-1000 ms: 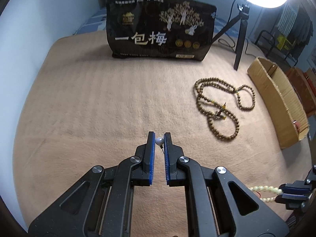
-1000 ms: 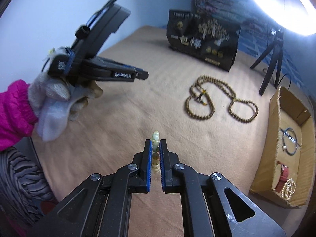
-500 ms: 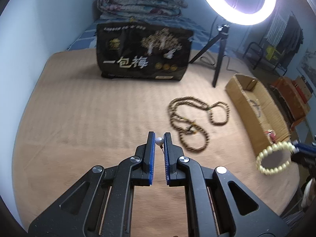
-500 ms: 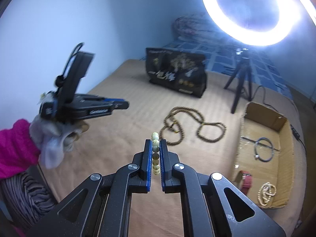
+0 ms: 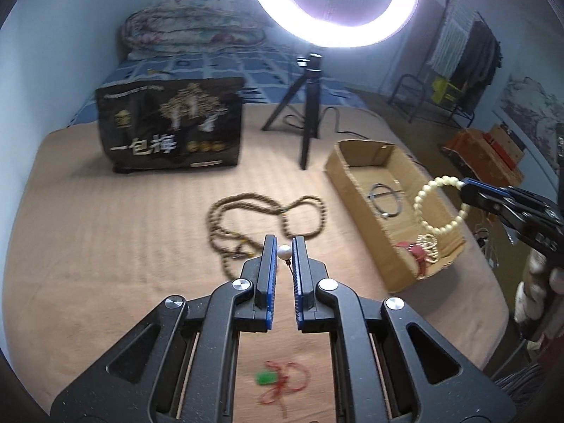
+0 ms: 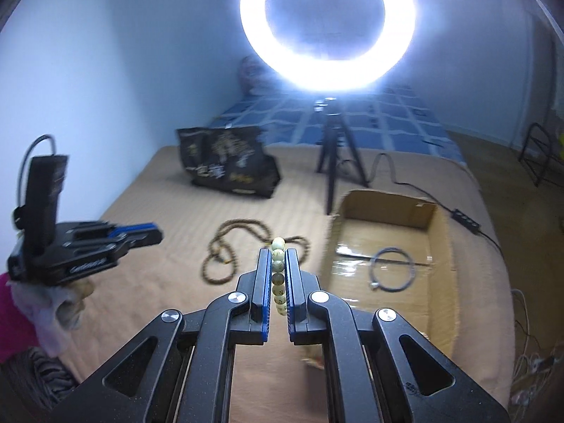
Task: Organize jewelry
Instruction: 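Carry the pearl earring and cream bracelet over the box with both tools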
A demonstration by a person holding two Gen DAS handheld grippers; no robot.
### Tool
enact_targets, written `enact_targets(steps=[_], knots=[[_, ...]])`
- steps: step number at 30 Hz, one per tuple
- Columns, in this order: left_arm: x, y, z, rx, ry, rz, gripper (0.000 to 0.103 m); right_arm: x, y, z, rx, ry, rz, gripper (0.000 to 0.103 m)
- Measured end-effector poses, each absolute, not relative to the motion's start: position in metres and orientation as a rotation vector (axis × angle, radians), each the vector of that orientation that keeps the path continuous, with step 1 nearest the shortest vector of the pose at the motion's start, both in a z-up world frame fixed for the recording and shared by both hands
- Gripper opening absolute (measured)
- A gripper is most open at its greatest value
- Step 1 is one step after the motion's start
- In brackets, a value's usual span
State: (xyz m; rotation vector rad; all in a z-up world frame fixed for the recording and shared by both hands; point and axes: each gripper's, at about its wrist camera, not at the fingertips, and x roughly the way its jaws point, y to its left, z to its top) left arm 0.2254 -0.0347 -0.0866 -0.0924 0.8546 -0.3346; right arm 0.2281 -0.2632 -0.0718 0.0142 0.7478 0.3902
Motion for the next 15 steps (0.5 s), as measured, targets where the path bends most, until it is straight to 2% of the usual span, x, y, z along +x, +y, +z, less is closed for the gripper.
enact_targets(steps=[15], knots=[[0.247,-0.132,-0.093,-0.114,0.855,-0.455,0.006,0.248,-0.331,-0.09,0.064,0.794,0.235,0.006]])
